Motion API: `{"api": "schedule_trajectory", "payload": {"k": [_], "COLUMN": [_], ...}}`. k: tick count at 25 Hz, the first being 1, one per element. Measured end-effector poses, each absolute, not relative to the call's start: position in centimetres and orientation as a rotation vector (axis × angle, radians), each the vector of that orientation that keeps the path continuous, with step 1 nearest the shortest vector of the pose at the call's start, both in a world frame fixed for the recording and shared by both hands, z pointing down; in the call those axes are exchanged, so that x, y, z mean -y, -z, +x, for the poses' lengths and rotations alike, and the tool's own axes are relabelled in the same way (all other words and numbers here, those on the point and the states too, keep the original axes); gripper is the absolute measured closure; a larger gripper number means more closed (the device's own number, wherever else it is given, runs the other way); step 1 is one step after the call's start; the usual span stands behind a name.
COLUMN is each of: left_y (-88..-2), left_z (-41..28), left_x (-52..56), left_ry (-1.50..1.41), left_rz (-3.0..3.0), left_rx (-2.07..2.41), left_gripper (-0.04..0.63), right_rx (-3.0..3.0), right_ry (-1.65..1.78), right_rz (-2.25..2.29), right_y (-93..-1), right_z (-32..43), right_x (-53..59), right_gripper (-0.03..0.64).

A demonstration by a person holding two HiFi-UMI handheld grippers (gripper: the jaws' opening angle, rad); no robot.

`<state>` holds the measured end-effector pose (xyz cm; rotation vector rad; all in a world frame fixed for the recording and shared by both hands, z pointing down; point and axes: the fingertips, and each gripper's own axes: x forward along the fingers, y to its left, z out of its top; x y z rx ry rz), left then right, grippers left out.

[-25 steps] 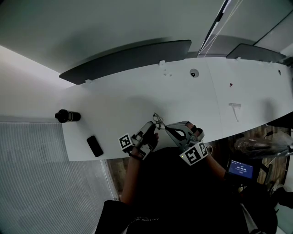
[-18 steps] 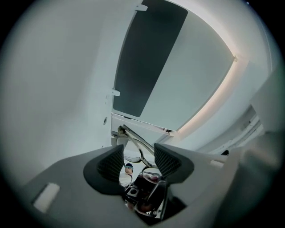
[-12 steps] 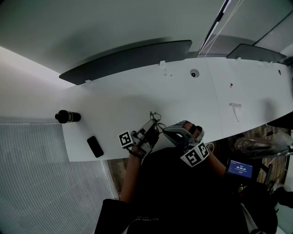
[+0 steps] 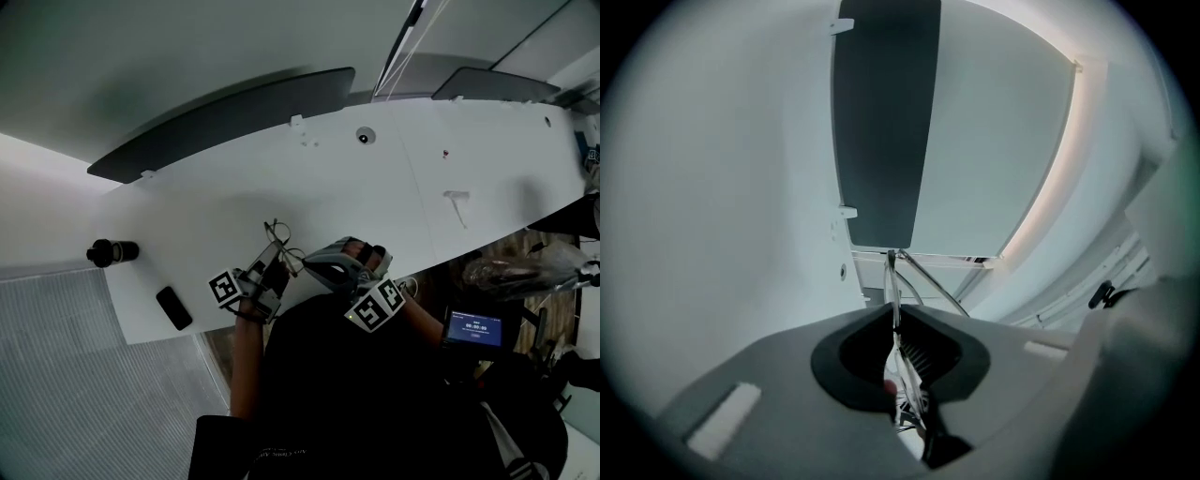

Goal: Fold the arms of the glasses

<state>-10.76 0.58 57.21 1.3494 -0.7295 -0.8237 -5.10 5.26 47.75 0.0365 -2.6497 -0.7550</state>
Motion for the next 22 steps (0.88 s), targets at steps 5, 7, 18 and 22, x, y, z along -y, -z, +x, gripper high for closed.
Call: {"api": "schedule_trajectory", "payload": {"k": [5,7,18,22], "left_y": [-57.5,-57.7,-58.8,-59.0], "left_z": [-10.8,-10.6,-10.6,-10.6], "left_x": [-0.8,-0.7,-1.7,-2.0], "left_ry": [0.753,0.734,0.561,0.522], "left_rz": [1.434,1.452,1.548,1.562], "left_rx": [0.797,0.804,0.894,0.914], "left_gripper": [0.568,0.566,0.568,0.566], "right_rx": [2.649,2.646,2.644,2.643], "right_ry": [0.750,0.746,0.729,0.726], "right_rz": [0.047,0.056,0.081,0.084], "right_y": [-48.0,-48.2,-48.4,-48.4], "right_z": [-4.7,-4.5,-4.1,-4.2], "right_x": [-5.3,-5.2,-5.1,-5.0], "right_gripper": [0.611,0.611,0.611,0.611]}}
